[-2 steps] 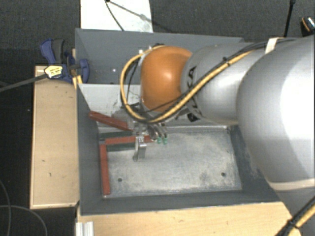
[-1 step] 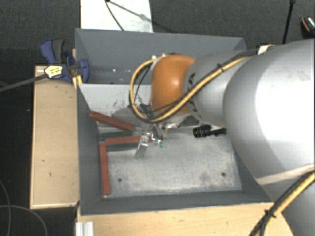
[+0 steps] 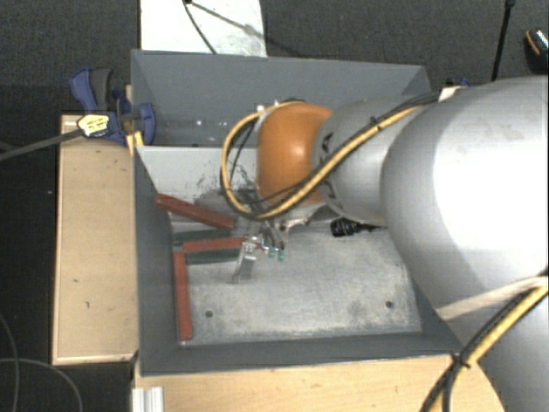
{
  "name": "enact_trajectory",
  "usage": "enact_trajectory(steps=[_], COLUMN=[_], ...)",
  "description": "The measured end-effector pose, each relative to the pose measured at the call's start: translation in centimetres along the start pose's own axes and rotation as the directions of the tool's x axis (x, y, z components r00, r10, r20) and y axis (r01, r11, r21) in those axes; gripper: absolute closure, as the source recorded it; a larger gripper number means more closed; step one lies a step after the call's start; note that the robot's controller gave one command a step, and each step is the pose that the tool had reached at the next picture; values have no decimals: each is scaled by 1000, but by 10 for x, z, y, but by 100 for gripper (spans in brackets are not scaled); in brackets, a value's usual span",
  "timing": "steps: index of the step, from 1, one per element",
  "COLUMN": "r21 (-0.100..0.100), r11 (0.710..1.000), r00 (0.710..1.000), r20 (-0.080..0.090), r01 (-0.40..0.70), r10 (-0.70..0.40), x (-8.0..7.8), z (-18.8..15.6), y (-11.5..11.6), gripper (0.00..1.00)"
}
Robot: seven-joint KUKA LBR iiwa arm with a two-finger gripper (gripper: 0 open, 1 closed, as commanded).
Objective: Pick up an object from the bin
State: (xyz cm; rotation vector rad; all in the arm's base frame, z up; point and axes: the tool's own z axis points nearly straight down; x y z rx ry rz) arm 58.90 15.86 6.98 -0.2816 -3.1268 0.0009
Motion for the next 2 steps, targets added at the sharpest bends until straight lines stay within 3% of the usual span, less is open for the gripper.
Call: enact_trajectory(steps=[1,2], r21=[0,-5], r11=[1000,1000], r00=[1000,1000], r20=[1,12], r01=[2,0], r10=[-2,0], x=[0,3], z=[-1,-169], y=[0,-8], gripper=[100,100])
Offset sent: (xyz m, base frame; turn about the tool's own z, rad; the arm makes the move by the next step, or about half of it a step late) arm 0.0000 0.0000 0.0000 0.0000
